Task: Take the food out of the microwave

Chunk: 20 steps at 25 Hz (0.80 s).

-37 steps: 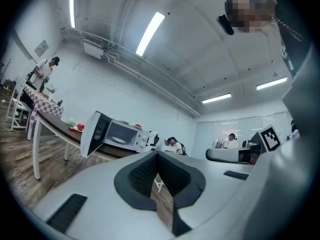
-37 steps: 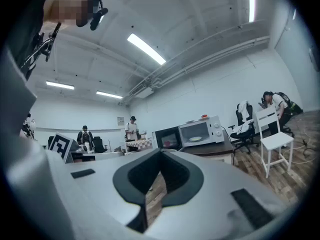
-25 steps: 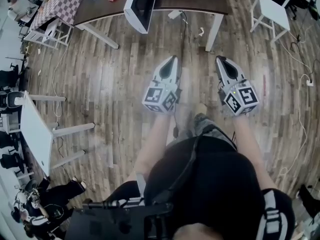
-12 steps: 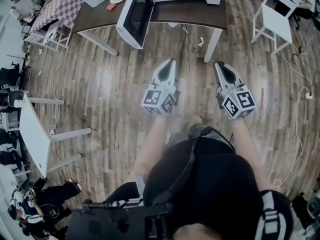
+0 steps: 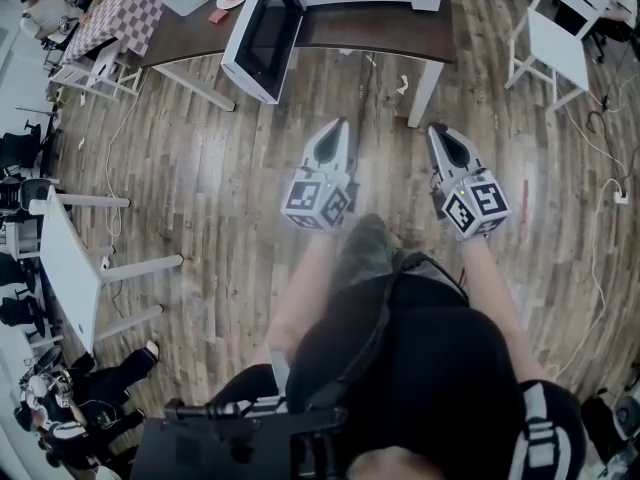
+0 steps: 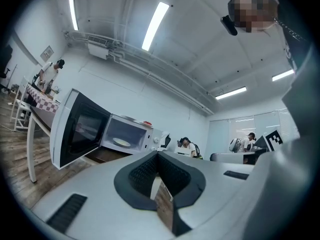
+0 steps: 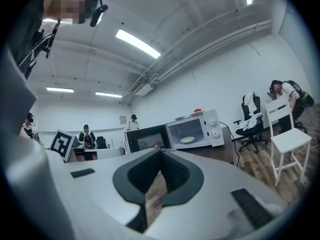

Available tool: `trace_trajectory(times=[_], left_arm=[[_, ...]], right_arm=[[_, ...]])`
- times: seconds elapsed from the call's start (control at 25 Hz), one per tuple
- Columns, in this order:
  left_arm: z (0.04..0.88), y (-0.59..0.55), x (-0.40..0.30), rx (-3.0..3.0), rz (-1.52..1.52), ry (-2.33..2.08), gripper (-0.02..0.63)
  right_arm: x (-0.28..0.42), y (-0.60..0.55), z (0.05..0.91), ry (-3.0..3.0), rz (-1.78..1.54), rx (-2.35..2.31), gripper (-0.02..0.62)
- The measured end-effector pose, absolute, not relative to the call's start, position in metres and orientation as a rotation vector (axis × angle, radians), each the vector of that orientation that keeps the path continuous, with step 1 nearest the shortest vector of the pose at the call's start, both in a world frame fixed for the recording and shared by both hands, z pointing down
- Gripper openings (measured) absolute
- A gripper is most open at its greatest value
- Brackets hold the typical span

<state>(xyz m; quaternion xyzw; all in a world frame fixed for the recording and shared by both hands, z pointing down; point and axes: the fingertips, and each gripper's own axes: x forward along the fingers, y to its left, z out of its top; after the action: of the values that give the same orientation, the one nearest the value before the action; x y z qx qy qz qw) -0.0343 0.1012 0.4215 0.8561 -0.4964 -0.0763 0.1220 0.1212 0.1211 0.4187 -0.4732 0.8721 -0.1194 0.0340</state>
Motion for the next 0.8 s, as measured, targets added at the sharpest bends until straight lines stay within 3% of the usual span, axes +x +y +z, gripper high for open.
trace_trajectory(times=[0.8], left_arm=[[0.435, -0.022, -0.014, 2.510, -0.203, -1.398, -0.009]], right_arm=[[0.119, 0.005, 0.437, 2.718, -0.438, -1.434, 0.002]])
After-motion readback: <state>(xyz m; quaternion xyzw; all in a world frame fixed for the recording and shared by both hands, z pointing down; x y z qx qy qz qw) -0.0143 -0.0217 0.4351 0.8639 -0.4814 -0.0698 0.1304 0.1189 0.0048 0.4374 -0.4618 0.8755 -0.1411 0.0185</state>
